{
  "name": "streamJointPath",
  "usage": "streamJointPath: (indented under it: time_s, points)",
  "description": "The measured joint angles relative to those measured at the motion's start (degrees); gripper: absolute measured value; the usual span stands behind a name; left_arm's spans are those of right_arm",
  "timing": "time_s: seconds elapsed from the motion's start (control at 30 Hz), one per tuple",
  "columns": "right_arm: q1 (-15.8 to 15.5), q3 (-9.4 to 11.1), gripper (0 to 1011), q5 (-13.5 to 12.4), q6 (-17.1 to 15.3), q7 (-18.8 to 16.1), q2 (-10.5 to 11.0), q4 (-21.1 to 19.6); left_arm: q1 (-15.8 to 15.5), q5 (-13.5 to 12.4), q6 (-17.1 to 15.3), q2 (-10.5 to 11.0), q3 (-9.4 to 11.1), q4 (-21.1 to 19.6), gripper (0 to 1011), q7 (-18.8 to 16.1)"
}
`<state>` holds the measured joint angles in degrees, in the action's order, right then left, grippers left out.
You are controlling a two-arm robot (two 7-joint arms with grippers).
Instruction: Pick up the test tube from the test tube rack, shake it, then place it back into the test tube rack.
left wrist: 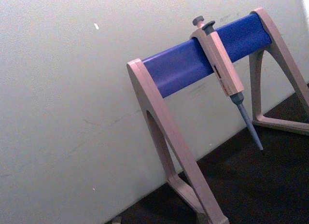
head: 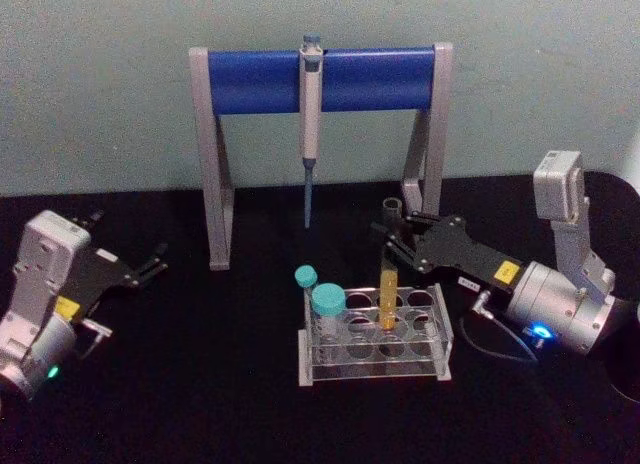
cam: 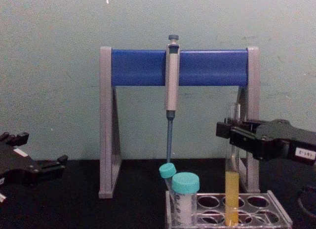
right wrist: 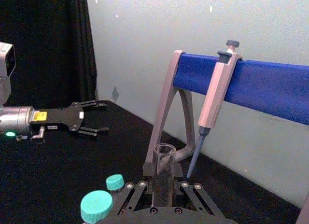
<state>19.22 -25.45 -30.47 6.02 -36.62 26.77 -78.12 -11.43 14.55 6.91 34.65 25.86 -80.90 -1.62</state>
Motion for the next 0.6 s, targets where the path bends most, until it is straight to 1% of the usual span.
streamJointPath:
  time_s: [0.27, 0.6]
  points:
    - [0.6, -0.7, 235, 0.9, -0.4, 0.0, -0.3, 1.0, 0.0, 0.0, 0.0, 0.0, 0.0, 0.0, 1001, 0.0]
    - [0.9, -1.0, 235, 1.3, -0.9, 0.0, -0.6, 1.7, 0.0, 0.0, 0.0, 0.0, 0.0, 0.0, 1001, 0.0]
